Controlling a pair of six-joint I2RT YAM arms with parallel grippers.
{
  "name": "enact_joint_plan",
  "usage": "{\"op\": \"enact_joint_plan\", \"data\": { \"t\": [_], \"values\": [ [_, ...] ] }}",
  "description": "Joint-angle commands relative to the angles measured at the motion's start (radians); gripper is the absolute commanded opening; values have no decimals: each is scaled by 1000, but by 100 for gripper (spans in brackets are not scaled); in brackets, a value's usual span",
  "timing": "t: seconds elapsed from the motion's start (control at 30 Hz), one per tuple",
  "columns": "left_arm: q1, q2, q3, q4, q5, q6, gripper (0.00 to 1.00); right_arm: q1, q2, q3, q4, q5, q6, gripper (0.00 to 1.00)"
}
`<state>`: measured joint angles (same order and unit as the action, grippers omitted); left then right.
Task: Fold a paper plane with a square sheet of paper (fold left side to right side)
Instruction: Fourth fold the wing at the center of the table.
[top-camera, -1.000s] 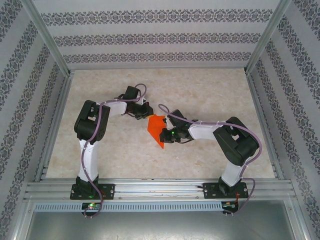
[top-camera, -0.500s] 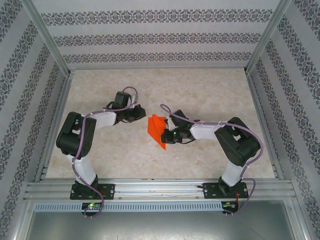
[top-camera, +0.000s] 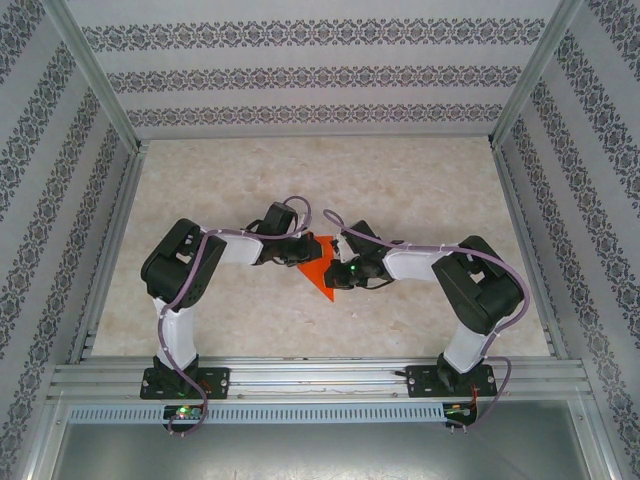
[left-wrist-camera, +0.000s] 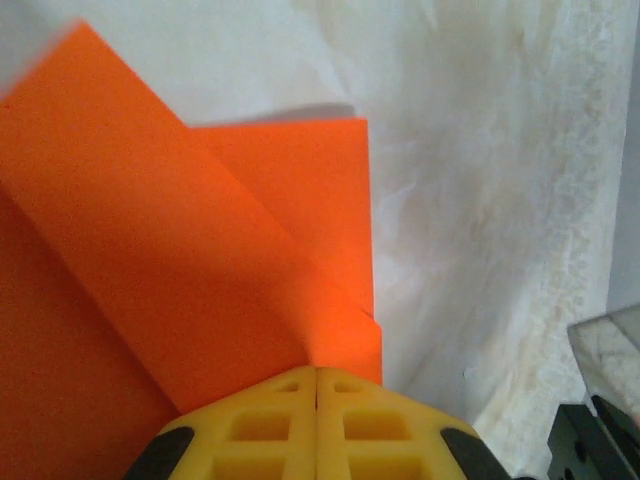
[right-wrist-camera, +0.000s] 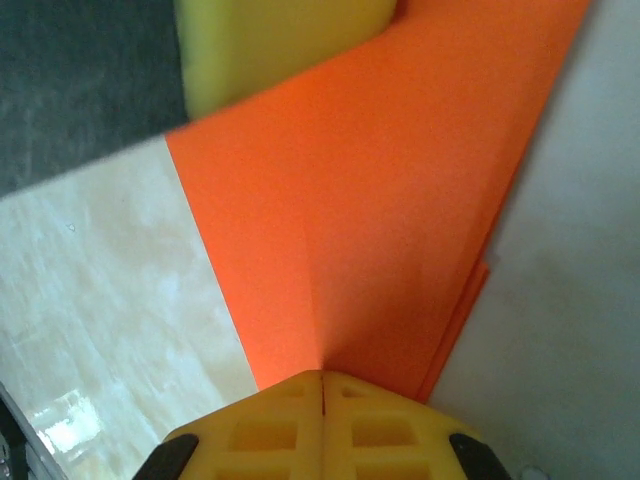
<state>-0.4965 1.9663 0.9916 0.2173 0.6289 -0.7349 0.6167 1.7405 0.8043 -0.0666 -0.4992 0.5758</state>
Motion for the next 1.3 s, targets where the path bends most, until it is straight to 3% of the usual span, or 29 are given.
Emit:
{"op": "enact_joint_plan", "data": {
  "t": [0.0,0.23,0.4,0.77,1.27],
  "values": [
    [-1,18,8,-17,-50,6,6,-8,24,-65,-161,-5,-4,0],
    [-3,13,-50,15,-52,-12,3,-25,-67,-46,-46,-161,50,1],
    [-4,11,-71,34,-52,-18,2,-46,-99,-19,-10,-207,52,0],
    [-5,16,-68,21,-60,-15,1,-48,19,29,74,-169,64,0],
    [-7,17,-53,-47,-111,-15,0,-49,96,72,-13,-119,13,0]
  ]
}}
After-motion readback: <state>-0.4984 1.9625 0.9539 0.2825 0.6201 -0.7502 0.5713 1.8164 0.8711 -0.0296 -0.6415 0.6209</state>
